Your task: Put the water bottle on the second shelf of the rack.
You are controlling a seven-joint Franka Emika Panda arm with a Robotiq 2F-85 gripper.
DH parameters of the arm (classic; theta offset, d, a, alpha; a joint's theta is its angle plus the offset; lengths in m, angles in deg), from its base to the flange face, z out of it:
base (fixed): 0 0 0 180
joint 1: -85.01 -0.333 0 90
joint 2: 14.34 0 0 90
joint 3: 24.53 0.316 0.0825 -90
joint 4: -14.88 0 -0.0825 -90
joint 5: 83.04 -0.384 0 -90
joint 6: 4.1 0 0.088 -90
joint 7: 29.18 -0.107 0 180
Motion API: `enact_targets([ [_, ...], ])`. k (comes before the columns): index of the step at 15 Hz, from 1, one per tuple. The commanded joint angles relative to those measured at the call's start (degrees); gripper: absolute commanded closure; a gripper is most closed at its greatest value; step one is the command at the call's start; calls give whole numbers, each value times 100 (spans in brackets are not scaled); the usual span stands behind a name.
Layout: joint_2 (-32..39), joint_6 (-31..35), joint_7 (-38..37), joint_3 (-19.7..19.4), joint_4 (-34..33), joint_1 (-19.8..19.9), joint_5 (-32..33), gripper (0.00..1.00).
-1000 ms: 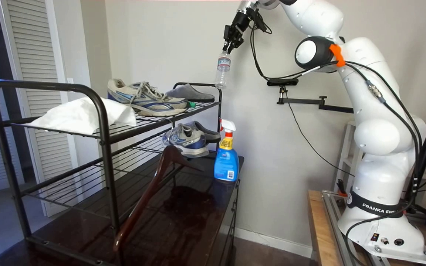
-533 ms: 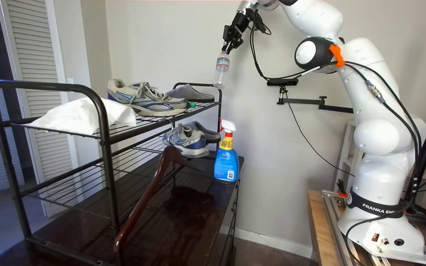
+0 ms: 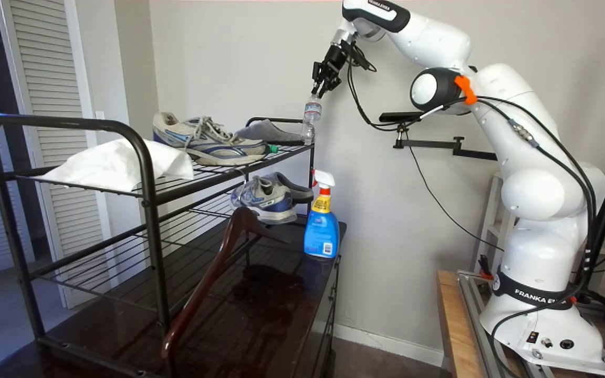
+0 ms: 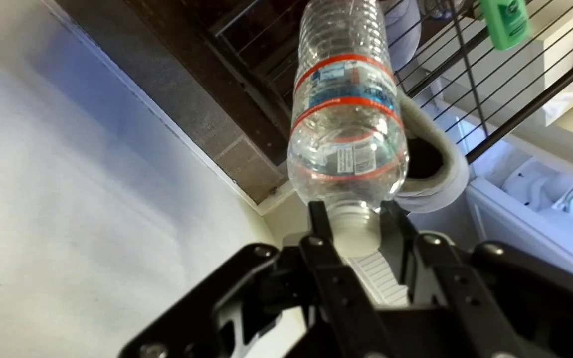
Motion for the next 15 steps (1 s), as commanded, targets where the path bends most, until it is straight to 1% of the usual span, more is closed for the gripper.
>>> enact_targets([
  [1,366,313,-468,118,-256,362,-198,92],
  [2,393,314,-510,115,-227,429,-148,92],
  [3,390,138,-522,49,-178,460,6,92],
  [4,323,-347,-424,17,-59,519,135,92],
  [6,427,-686,-333,12,-202,662,154,92],
  [8,488,-732,-295,-19,-262,721,206,92],
  [10,561,-475,-160,-82,-312,684,346,92],
  [13,672,412,-15,-106,-242,595,514,92],
  [15,765,908,33,-48,-242,545,519,92],
])
